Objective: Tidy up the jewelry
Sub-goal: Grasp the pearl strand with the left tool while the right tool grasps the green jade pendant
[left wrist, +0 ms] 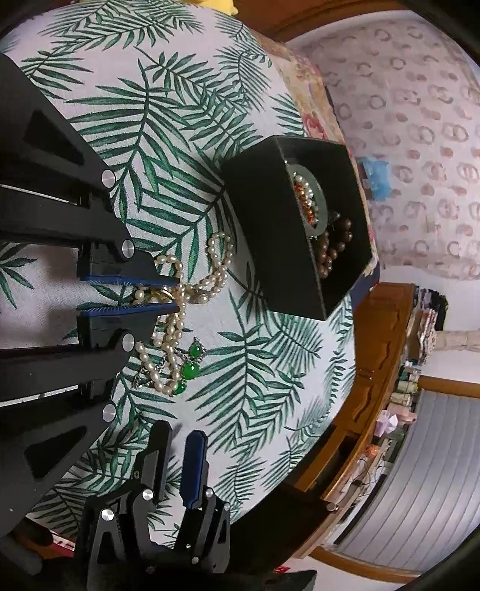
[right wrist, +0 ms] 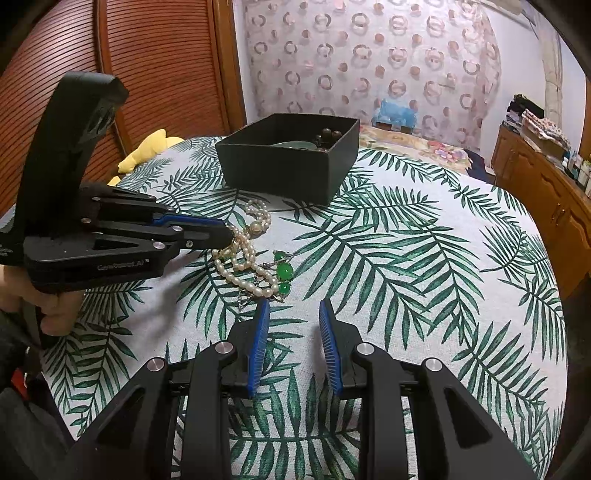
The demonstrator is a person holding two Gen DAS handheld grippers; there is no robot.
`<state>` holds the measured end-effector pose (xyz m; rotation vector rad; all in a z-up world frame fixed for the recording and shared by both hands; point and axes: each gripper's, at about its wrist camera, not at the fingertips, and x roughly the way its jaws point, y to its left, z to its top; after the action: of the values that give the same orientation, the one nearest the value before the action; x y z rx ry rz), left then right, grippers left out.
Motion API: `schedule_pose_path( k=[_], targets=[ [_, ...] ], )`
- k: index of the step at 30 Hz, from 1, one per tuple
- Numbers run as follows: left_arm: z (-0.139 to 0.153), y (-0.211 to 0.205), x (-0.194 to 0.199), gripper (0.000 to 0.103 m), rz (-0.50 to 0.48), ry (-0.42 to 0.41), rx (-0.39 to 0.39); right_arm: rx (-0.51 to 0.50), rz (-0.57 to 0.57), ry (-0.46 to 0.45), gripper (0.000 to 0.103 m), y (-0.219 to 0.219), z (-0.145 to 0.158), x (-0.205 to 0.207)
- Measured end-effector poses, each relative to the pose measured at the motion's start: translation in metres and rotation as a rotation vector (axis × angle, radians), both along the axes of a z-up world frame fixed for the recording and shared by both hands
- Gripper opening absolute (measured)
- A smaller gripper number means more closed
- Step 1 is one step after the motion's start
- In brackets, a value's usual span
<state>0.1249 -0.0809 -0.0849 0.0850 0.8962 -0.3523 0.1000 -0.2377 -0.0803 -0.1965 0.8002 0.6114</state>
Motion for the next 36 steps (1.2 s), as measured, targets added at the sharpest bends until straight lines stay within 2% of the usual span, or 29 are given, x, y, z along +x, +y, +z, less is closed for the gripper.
schedule_pose_path(
  k=[9,12,14,33,36],
  targets=[
    [-0.003,0.001,0.007,0.008,-0.002,0.003,-0.007,-0.01,-0.001,-0.011,0.03,0.002,0.0,-0.001],
    [-0.002,0.002,0.006,0.002,0.002,-0.01,-0.004,-0.012,0.002,-0.012,0.03,0.004,-0.001,-0.003],
    [0.0,0.005,0.004,0.002,0.018,-0.017,-0.015,-0.011,0.004,-0.007,0.03,0.004,-0.001,-0.002],
    [0.041,0.03,-0.044,0.002,0.062,-0.137,-0.098,-0.009,0.032,-0.016,0.03,0.011,0.005,0.011],
    [0.044,0.031,-0.047,0.002,0.063,-0.152,-0.102,-0.022,0.039,-0.011,0.024,0.018,0.005,0.02]
  ],
)
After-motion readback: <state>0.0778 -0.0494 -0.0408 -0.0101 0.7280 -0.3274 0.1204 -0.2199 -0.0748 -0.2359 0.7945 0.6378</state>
